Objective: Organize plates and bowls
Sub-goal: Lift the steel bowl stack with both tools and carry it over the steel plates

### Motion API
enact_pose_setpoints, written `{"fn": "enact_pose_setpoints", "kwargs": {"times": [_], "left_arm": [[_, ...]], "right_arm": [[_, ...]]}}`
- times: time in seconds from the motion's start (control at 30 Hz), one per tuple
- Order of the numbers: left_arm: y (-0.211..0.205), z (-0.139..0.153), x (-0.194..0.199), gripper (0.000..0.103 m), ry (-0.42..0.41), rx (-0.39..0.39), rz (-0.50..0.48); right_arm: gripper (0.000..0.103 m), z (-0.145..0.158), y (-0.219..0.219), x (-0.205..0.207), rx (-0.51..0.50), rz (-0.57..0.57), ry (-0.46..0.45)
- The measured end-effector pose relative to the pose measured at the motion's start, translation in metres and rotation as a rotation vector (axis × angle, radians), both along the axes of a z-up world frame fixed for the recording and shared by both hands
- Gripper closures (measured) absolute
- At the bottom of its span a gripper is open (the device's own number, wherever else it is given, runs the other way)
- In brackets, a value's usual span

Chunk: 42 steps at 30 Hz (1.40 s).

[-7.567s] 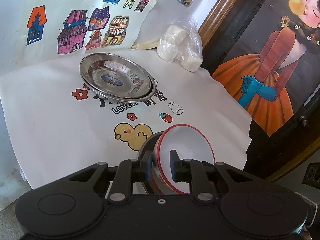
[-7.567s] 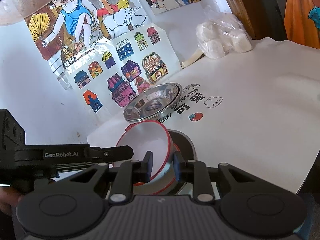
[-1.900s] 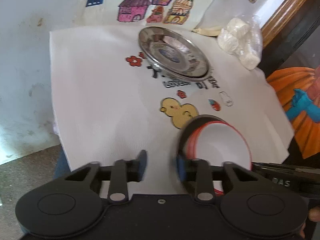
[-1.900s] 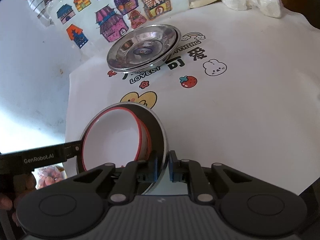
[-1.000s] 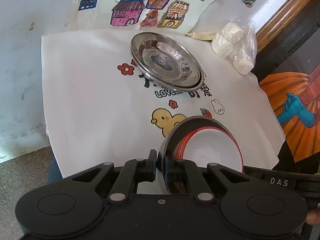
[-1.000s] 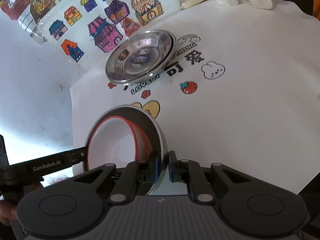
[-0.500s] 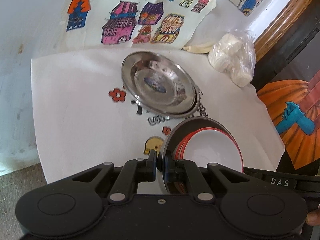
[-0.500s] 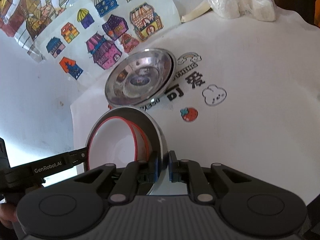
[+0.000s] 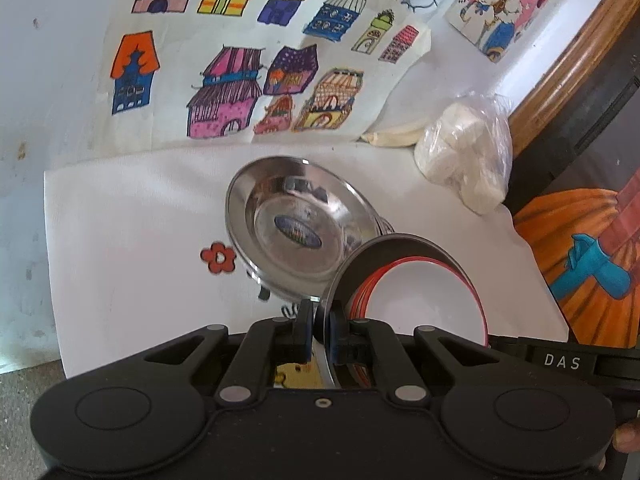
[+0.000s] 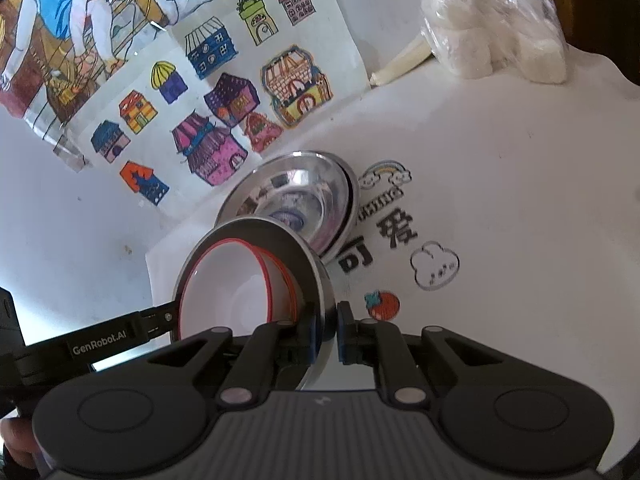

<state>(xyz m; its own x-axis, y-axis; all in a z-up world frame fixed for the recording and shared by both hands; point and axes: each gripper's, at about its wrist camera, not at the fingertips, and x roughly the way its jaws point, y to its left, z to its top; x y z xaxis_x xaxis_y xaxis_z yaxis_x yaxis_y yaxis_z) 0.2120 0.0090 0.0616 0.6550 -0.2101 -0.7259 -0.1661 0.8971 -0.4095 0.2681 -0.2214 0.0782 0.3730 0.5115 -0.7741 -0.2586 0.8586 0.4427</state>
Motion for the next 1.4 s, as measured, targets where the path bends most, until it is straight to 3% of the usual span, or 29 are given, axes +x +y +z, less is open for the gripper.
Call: {"fn": "enact_pose_setpoints", "kwargs": {"times": [0.9,1.4], "left_arm": [[0.019,-0.013,0.065,0.097,0.009,0.009,0.087],[0.034,-0.022,0.076,0.097,0.013,0.0,0.16]], "right_arm": [[0.091,-0.024,0.017,0.079,0.045,0.034,0.013],[0.091,-0.034,0.035,0.106,0.074,0.057,0.013]]}}
